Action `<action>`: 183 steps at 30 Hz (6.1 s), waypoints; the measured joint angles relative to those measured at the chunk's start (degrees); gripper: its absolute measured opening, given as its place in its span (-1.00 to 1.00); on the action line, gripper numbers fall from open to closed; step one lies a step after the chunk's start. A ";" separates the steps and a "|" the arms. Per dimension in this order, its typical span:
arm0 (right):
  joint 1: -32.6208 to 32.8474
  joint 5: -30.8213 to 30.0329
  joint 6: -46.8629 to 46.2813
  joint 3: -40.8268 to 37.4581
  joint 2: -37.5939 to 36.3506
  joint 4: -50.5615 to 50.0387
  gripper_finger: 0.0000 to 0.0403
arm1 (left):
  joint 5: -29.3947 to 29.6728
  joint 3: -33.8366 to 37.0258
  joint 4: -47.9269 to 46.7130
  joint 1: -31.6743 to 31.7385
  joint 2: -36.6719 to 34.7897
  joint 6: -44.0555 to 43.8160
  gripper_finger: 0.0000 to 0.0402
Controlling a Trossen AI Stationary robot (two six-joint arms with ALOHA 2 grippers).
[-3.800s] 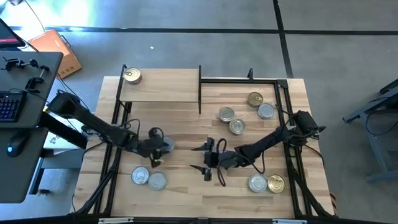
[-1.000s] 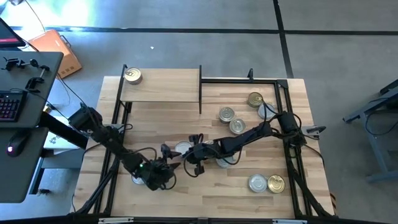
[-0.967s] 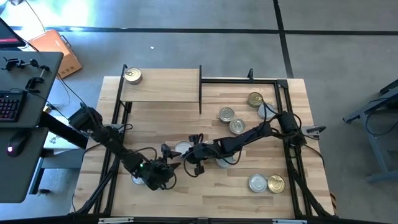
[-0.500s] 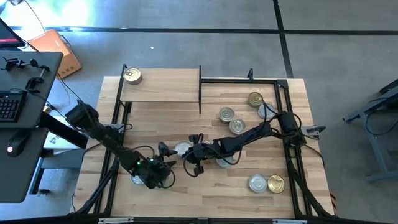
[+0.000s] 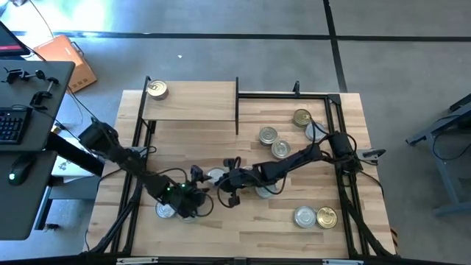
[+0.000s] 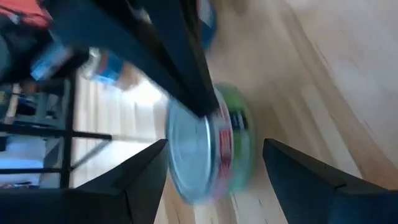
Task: Stack canned seafood by type on shelf
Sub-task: Put the green white tuna can on the shelf
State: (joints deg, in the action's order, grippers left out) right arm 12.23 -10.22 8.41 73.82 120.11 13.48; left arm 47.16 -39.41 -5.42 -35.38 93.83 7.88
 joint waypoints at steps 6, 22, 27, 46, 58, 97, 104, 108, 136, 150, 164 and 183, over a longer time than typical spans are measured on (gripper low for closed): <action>-0.70 1.79 -0.92 0.00 0.00 0.08 -1.00 | 1.40 -0.03 3.37 1.60 2.59 1.90 0.27; -1.05 2.21 -2.12 0.04 -0.11 0.78 -1.00 | 0.02 0.34 0.16 1.49 3.42 3.38 0.27; -1.05 2.18 -2.08 0.04 -0.11 0.86 -1.00 | -0.96 0.29 0.52 2.49 4.26 3.33 0.27; 0.73 4.20 10.24 -0.04 -0.82 -5.99 -0.42 | -2.24 0.25 2.39 1.27 3.53 -0.77 0.27; 0.24 -4.07 11.02 -0.07 1.73 -4.56 -0.51 | -0.13 0.23 2.30 0.37 -1.97 0.20 0.27; -0.09 0.20 2.53 -0.07 1.75 -2.93 0.10 | -21.89 -1.05 -41.13 -2.74 -20.56 -32.04 0.27; 0.06 0.19 -1.06 -0.07 1.70 -2.96 0.10 | -26.15 -0.32 -40.06 -1.75 -20.56 -30.36 0.08; 0.94 0.10 -6.16 -0.07 1.50 -2.95 0.10 | -27.80 -0.32 -40.10 -1.75 -20.56 -30.74 -0.27; 8.08 -16.27 -11.39 -0.07 1.36 6.09 0.10 | -1.59 -18.48 -28.32 51.12 -20.51 25.66 -0.43; 8.08 -16.22 -11.41 -0.07 1.33 6.07 0.10 | -12.48 -18.46 -18.84 68.83 -15.64 41.88 -0.43; 8.04 -16.20 -11.44 -0.07 1.33 5.66 0.10 | -12.54 -18.61 -22.66 68.26 -15.29 44.94 -0.33; 7.97 -16.21 -12.07 -0.07 1.33 5.68 0.10 | -20.88 -20.53 -31.79 68.33 -16.06 40.56 0.24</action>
State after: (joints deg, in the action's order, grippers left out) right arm 20.21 -26.43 -3.66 73.76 121.45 19.16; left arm 26.27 -59.93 -37.21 32.95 77.78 48.44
